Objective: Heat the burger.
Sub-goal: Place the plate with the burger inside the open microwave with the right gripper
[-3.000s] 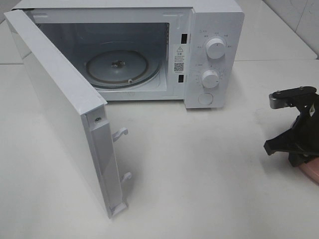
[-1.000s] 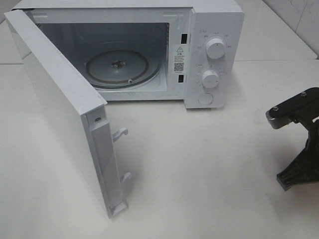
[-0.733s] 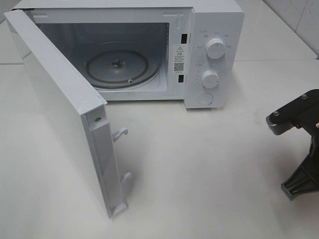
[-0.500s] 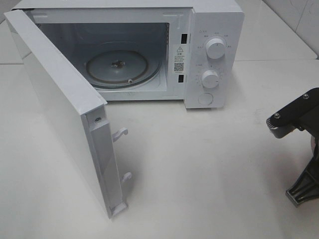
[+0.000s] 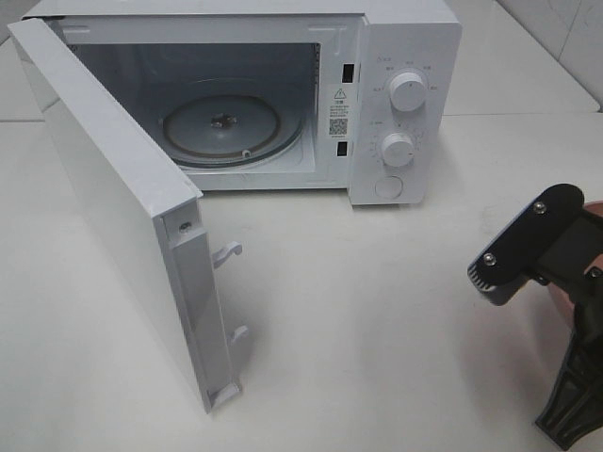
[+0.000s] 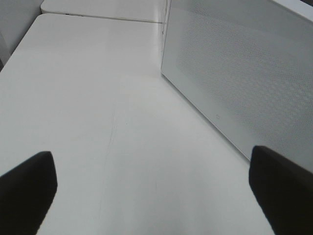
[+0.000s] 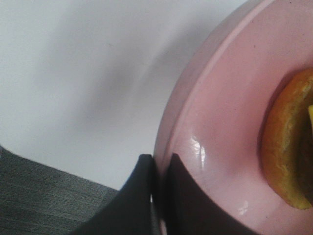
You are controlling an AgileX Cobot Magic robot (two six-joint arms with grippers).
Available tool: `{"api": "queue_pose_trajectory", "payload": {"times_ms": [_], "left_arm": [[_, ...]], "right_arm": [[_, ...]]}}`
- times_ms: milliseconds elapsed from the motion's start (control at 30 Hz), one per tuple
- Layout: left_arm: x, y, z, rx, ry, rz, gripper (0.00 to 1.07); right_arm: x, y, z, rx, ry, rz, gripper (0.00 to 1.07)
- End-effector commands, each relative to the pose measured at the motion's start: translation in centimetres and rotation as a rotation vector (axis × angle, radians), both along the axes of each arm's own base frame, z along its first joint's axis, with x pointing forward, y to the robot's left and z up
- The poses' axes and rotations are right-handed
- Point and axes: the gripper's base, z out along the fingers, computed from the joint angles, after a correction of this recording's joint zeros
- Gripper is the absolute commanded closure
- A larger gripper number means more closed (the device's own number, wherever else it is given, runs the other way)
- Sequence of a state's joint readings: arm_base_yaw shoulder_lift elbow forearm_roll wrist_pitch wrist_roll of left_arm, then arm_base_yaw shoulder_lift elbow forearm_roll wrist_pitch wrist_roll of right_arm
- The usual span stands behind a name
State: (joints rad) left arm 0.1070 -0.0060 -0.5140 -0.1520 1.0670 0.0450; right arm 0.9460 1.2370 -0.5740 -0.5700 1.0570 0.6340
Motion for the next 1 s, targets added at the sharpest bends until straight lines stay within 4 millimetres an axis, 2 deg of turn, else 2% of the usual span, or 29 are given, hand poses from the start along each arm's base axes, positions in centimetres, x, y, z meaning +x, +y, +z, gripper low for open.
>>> {"api": "queue_pose_trajectory", "payload": {"times_ms": [33,233,500,767,1000], "left_arm": [[-0.3,-0.1,0.0,-0.005,-0.017,0.002,0.06],[-0.3,-0.1,0.0,-0.005,-0.017,0.002,0.06],[-0.3,-0.1,0.0,-0.005,-0.017,0.002,0.06],[-0.3,-0.1,0.0,-0.005,-0.017,0.002,0.06],[-0.3,-0.1,0.0,-0.005,-0.017,0.002,0.06]], "right_arm": [[-0.2,0.0,0.5,-0.048,-0.036,0.044,1.07],[-1.7,1.6,0.5,-0.062,-0.027,0.210,1.07],[-2.6,2.6,0.5,-0.089,-0.003,0.394,1.07],[-2.6,3.4,0.3,-0.073,0.019,0.554,1.07],[-2.1,4.6,0.5,-0.069,-0.031,0.778,1.07]]}}
